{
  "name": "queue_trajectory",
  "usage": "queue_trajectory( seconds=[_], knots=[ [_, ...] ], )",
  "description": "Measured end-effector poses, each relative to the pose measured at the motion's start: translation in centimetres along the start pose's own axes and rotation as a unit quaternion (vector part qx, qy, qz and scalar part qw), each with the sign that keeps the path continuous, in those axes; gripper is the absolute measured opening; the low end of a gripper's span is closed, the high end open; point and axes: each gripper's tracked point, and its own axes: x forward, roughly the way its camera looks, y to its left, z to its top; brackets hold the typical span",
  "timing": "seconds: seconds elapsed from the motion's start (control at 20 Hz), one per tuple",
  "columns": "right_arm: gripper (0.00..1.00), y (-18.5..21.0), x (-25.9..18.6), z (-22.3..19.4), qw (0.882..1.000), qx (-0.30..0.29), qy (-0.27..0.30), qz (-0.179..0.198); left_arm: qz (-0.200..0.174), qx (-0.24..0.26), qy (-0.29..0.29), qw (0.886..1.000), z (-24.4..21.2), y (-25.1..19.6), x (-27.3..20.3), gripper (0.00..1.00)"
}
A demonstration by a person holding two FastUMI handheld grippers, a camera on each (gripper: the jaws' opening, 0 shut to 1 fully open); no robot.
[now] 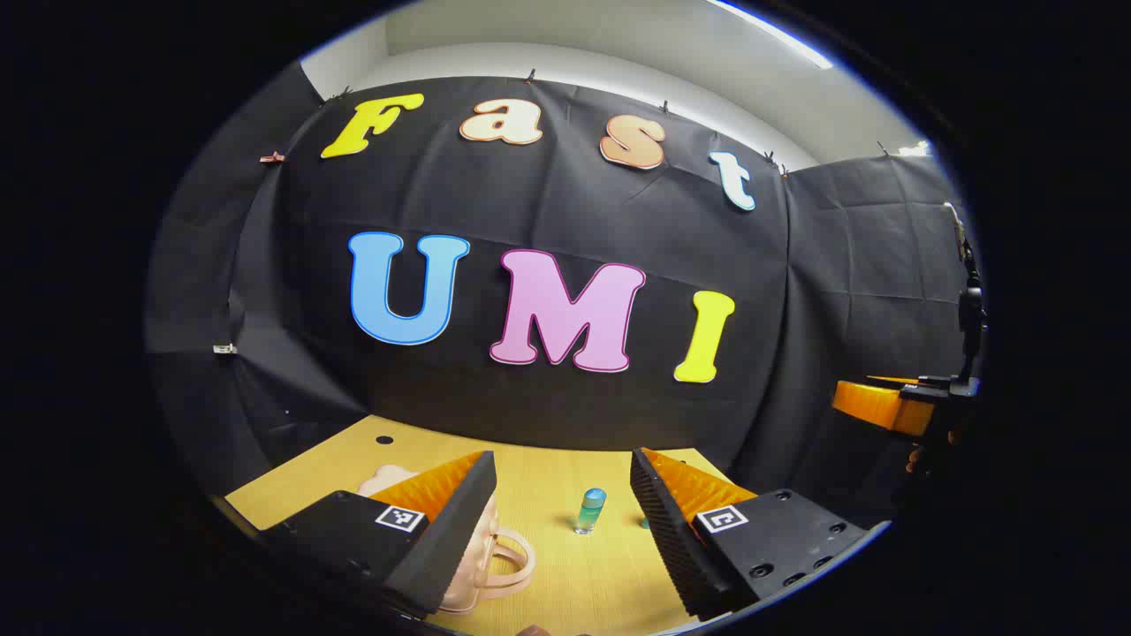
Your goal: First open the suitcase, pack the skin care products into it, and then close the suitcase.
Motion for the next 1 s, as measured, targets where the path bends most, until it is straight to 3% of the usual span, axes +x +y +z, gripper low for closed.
queue_trajectory(
  seconds=[0.4, 0.7, 1.0],
  knots=[
    [0.96, -0.2, 0.1, 0.7, 1.0, -0.001, -0.007, -0.012, -0.018, 0.003, 0.005, 1.0, -0.1, -0.5, -0.7, 0.96],
    [0.96, 1.7, 0.5, 0.4, 1.0, 0.005, -0.011, 0.007, -0.013, 0.025, -0.001, 1.0, 0.5, 0.9, -1.0, 0.96],
    [0.96, 2.8, 0.6, 0.3, 1.0, -0.014, -0.016, 0.019, -0.032, 0.03, 0.025, 0.999, -1.5, 0.0, -0.9, 0.96]
  ],
)
